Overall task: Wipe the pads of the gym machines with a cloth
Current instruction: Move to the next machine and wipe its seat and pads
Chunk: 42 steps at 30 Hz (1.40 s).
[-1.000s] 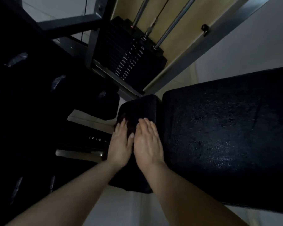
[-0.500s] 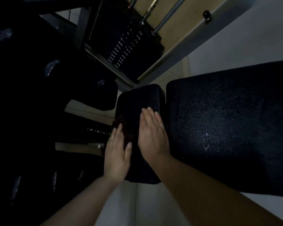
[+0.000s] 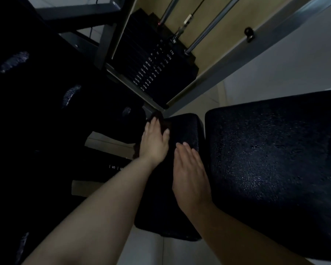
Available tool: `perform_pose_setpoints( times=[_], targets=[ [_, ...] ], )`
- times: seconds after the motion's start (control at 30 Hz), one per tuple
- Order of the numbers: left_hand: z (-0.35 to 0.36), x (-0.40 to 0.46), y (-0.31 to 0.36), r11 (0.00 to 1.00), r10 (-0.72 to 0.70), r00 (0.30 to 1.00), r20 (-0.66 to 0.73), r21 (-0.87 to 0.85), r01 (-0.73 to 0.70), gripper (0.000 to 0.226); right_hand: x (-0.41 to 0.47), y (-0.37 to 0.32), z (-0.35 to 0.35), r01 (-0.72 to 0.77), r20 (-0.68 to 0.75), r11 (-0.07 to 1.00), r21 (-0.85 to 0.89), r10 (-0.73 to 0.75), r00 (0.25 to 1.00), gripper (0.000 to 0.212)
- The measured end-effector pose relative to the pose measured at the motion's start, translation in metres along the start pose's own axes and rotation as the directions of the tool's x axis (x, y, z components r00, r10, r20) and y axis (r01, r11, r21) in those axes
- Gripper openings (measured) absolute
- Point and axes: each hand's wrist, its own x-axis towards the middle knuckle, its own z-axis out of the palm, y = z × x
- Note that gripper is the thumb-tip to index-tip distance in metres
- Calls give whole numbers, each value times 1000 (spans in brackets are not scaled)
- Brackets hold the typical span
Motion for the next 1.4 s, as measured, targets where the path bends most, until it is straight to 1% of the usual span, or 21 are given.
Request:
perform_pose_setpoints(
  times=[0.03,0.1,0.17,0.23,0.3,0.47,0.53,0.6,0.67,0.73,0.83,0.9,0.93,0.97,1.0,1.03,1.13,1.2,1.27,1.33,1.4],
  targets=[
    [1,16,1,1000,-27,1000,-12,-12,27,55,0,0,0,-4,-8,1000,0,4,1000,46],
    [5,25,0,999,-42,995,-87,-32,39,51,1,0,0,0,-15,1000,2,0,1000,47],
    [8,11,-2,999,-5,991,-137,-38,0,50,2,0,2,6,-17,1000,1,-6,1000,43],
    [10,-15,-6,1000,21,991,-133,-5,-22,54,3,-1,3,-1,-29,1000,12,2,1000,41],
    [11,-44,-11,1000,13,992,-126,15,-11,56,3,-1,2,-8,-22,1000,21,8,1000,47],
    [24,-141,-25,1000,27,990,-139,11,-25,60,2,-3,-3,-26,42,999,41,25,999,49],
    [27,-179,-24,999,17,993,-116,-29,-20,60,0,-4,-4,-16,35,999,39,15,999,43],
    [27,-195,-22,998,16,996,-83,-61,-21,60,-1,-3,-2,-5,22,998,64,4,1000,33],
    [22,-178,-21,996,53,996,-76,-63,-58,59,0,0,-1,-20,32,996,85,17,999,33],
    [16,-140,-21,994,81,993,-86,-61,-87,57,1,1,0,-21,8,996,84,20,1000,28],
    [6,-73,-19,995,-6,995,-101,-98,-4,54,2,2,-1,-35,-30,993,114,38,999,29],
    [3,-51,-19,991,-57,990,-127,-123,41,52,2,2,-3,-50,-8,993,111,51,999,39],
    [3,-52,-21,992,-52,987,-149,-118,35,51,3,1,-4,-63,6,993,101,62,998,41],
    [5,-60,-24,994,-37,985,-168,-103,20,51,3,1,-5,-79,15,993,88,78,997,38],
    [8,-75,-27,996,-22,982,-186,-86,6,52,3,0,-5,-97,20,992,83,96,995,35],
    [12,-94,-31,998,-19,981,-195,-70,5,55,3,-1,-6,-112,23,990,91,110,994,36],
    [20,-156,-31,996,-93,985,-148,-30,89,66,3,-3,-8,-125,49,982,141,119,992,55],
    [21,-176,-26,994,-107,989,-98,25,110,72,2,-3,-8,-120,37,981,154,116,993,59],
    [16,-161,-22,996,-70,993,-95,47,75,72,3,-2,-7,-109,24,982,155,106,994,58],
    [13,-121,-21,998,-49,994,-100,31,53,62,3,-1,-5,-104,23,985,138,102,995,58],
    [9,-73,-15,997,-79,990,-116,-11,78,55,3,-1,-5,-101,31,987,123,98,995,57]
  ],
)
